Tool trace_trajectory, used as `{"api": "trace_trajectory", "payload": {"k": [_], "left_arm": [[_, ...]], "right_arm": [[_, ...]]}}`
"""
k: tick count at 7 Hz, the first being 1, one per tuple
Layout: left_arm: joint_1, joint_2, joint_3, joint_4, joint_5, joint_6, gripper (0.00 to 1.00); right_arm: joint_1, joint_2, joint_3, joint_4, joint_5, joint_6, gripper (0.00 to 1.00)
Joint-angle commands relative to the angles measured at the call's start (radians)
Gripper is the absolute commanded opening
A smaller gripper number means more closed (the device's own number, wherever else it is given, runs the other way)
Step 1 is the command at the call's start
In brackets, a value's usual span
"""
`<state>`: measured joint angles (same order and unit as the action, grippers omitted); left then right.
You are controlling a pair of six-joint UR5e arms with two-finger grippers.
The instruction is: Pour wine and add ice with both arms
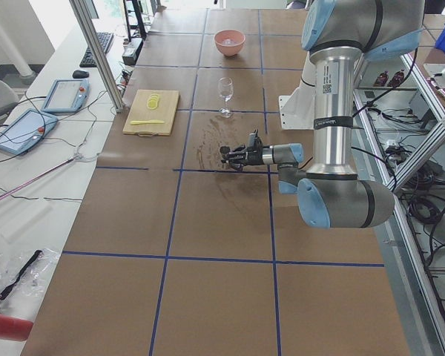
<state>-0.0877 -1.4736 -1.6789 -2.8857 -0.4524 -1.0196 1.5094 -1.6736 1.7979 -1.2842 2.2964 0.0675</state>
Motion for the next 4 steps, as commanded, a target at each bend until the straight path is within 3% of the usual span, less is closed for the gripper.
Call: {"api": "trace_trajectory", "payload": {"k": [1,2,4], "left_arm": [[0.0,-0.06,-0.016,-0.155,-0.012,0.271,0.0],[-0.003,-0.106,-0.025,-0.182,-0.012,0.386,0.0],[-0.007,-0.225,-0.024,-0.164,-0.018,0.401,0.0]], "right_arm": [[0.0,0.0,0.0,0.0,0.0,0.0,1.0],[0.0,0.0,0.0,-0.001,0.0,0.0,1.0],[0.0,0.0,0.0,-0.001,0.0,0.0,1.0]]}}
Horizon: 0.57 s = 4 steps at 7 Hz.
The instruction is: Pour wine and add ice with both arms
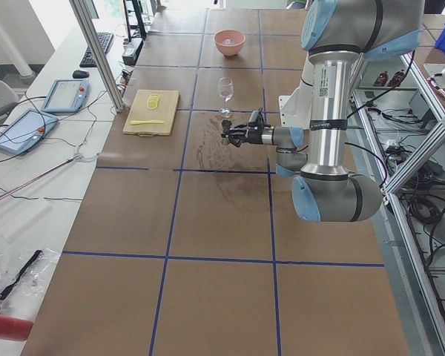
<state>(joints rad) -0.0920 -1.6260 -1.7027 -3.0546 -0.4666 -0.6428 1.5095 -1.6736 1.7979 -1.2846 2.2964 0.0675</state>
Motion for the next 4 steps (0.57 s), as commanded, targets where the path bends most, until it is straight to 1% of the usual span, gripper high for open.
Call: {"api": "trace_trajectory", "payload": {"k": [1,2,3,4], "left_arm": [[-0.014,-0.116,-0.002,0.046,-0.029,0.078,0.0],[-0.021,-0.176,-0.002,0.098,-0.032,0.135,0.0],[-0.023,-0.245,-0.002,0.182,-0.032,0.22,0.0],[-0.022,-0.314,-0.002,0.274,-0.032,0.254,0.0]], "right_arm": [[0.0,-0.002,0.0,0.001,0.0,0.0,1.0],[0.0,-0.002,0.0,-0.001,0.0,0.0,1.0],[0.0,-0.002,0.0,0.001,0.0,0.0,1.0],[0.0,-0.002,0.0,-0.001,0.0,0.0,1.0]]}}
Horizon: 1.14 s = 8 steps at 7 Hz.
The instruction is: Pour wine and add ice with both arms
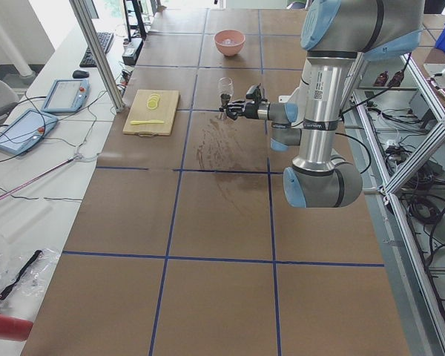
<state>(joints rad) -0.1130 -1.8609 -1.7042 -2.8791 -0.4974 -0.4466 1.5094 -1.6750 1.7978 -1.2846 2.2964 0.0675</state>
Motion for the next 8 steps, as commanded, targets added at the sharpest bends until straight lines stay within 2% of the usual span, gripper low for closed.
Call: {"api": "trace_trajectory", "payload": {"k": [1,2,4,8], "left_arm": [[-0.001,-0.127,-0.002,0.165,-0.003,0.06,0.0],[-0.004,-0.161,-0.002,0.254,-0.009,0.063,0.0],[-0.033,-0.167,-0.032,0.27,-0.084,0.136,0.0],[-0.054,-0.165,-0.029,0.324,-0.098,0.177,0.0]], "right_arm": [[0.0,0.0,-0.002,-0.001,-0.002,0.0,1.0],[0.0,0.0,-0.002,-0.001,-0.002,0.0,1.0],[0.0,0.0,-0.008,-0.001,0.0,0.0,1.0],[0.0,0.0,-0.008,-0.001,0.0,0.002,1.0]]}}
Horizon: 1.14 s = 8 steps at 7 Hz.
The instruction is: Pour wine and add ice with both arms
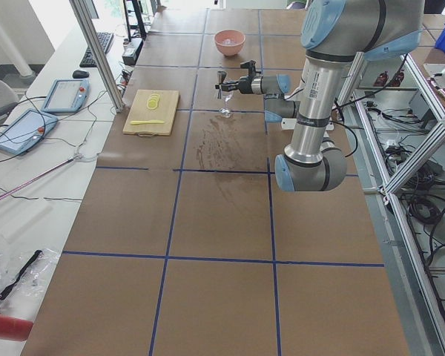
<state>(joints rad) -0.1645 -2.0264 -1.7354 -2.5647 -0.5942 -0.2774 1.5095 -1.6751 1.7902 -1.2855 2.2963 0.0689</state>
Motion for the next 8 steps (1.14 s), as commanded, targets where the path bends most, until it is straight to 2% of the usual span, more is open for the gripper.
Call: {"api": "trace_trajectory", "payload": {"k": [1,3,5,8], "left_arm": [[0.0,-0.001,0.01,0.009,0.001,0.041,0.0],[0.005,0.0,0.016,0.008,0.03,0.18,0.0],[0.01,-0.008,0.025,0.008,0.106,0.364,0.0],[0.01,-0.008,0.03,0.008,0.148,0.469,0.0]], "right_arm": [[0.0,0.0,0.0,0.0,0.0,0.0,1.0],[0.0,0.0,-0.003,0.0,0.0,0.0,1.0],[0.0,0.0,-0.008,0.0,0.0,0.0,1.0],[0.0,0.0,-0.008,0.0,0.0,0.0,1.0]]}}
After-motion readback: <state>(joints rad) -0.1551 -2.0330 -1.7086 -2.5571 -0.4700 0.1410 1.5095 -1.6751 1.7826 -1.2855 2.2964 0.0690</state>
